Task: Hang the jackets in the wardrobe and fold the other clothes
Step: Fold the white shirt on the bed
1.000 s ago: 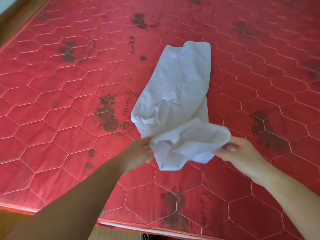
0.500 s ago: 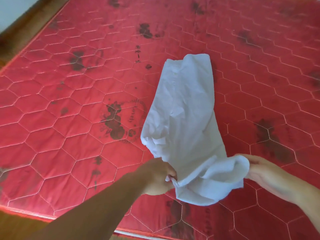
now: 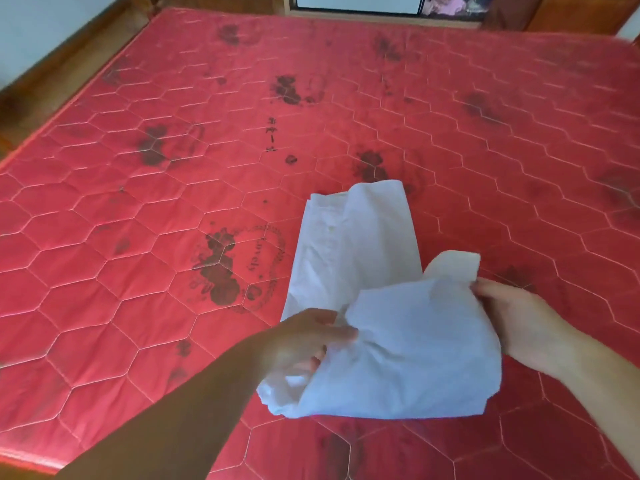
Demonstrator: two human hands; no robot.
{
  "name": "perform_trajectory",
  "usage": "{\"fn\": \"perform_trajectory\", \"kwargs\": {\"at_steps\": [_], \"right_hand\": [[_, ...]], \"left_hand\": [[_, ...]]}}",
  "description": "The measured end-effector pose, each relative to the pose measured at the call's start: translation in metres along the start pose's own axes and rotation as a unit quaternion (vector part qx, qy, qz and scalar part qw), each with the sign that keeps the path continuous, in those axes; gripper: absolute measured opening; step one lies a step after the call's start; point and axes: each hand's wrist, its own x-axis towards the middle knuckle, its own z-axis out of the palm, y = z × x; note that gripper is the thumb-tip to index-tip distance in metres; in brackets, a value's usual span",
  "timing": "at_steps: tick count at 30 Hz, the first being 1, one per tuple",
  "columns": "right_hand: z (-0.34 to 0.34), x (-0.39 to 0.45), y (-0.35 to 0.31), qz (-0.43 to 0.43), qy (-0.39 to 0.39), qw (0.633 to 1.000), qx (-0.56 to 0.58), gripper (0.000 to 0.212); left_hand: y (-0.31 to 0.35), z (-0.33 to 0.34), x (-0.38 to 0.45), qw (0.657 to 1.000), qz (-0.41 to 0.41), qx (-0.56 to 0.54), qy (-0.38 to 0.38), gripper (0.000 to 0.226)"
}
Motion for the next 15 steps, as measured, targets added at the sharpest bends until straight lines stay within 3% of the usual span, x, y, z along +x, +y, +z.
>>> {"fn": "perform_trajectory", "kwargs": {"at_steps": [3, 7, 10, 13, 14, 15], "right_hand": [[0.007, 0.025, -0.008, -0.016, -0.030, 0.997, -0.072, 0.032], [0.020, 0.056, -0.008, 0.058, -0.009, 0.983, -0.175, 0.026], [0.023, 0.072, -0.017, 0.064, 0.030, 0.995, -0.073, 0.030], [0.014, 0.084, -0.034, 0.068, 0.030, 0.996, 0.038, 0.023], [0.013, 0.083, -0.039, 0.075, 0.018, 0.996, 0.051, 0.018], [0.011, 0.092, -0.042, 0.072, 0.021, 0.997, 0.034, 0.026]], "left_hand": [[0.004, -0.013, 0.020, 0.996, 0.044, -0.049, 0.054, 0.010], [0.016, -0.031, 0.046, 0.999, 0.027, -0.023, 0.020, 0.020], [0.035, -0.049, 0.069, 0.997, -0.011, -0.079, 0.012, 0.045], [0.054, -0.073, 0.111, 0.975, -0.002, -0.134, 0.180, 0.029], [0.060, -0.081, 0.128, 0.966, 0.015, -0.103, 0.235, 0.020], [0.066, -0.086, 0.143, 0.960, 0.027, -0.063, 0.273, 0.017]]}}
